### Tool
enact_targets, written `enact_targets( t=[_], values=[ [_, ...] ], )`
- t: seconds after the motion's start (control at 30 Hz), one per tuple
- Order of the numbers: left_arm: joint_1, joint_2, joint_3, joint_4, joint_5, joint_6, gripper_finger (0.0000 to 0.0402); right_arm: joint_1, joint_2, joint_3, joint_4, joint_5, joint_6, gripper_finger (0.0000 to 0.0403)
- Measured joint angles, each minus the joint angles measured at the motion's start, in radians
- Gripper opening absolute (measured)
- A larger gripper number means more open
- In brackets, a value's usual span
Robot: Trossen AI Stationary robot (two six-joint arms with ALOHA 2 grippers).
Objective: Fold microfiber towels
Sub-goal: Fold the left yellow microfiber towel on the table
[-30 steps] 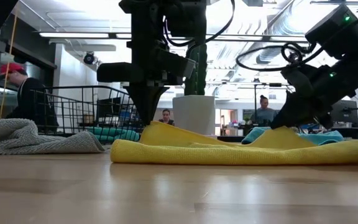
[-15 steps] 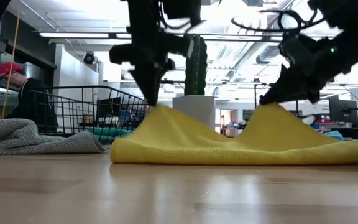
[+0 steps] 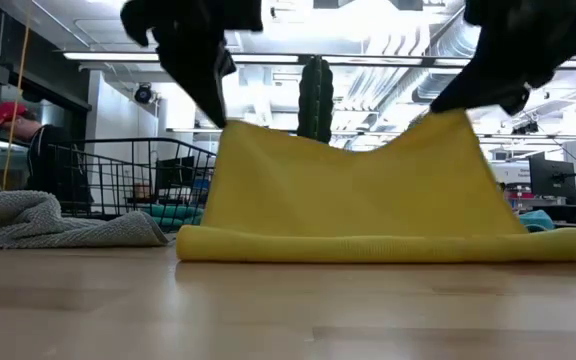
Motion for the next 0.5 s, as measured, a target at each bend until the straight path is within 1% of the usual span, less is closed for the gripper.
enact_targets(
  t=[0.1, 0.17, 0.27, 0.33, 0.5],
  values=[
    [-0.054, -0.024, -0.01, 0.04, -0.01, -0.025, 0.0, 0.055, 0.0, 0.03, -0.005, -0.001, 0.001, 0.0],
    [-0.092, -0.032, -0.009, 0.097, -0.029, -0.04, 0.0, 0.095, 0.0, 0.053, -0.007, -0.001, 0.001, 0.0],
    [-0.138, -0.048, -0.009, 0.145, -0.017, -0.063, 0.0, 0.151, 0.0, 0.092, -0.01, 0.001, 0.001, 0.0],
    [-0.165, -0.049, -0.009, 0.15, -0.015, -0.095, 0.0, 0.184, 0.0, 0.118, -0.045, 0.0, 0.008, 0.0],
    [-0.241, -0.051, -0.01, 0.15, -0.031, -0.169, 0.0, 0.23, 0.0, 0.149, -0.166, -0.008, 0.112, 0.0]
  ],
)
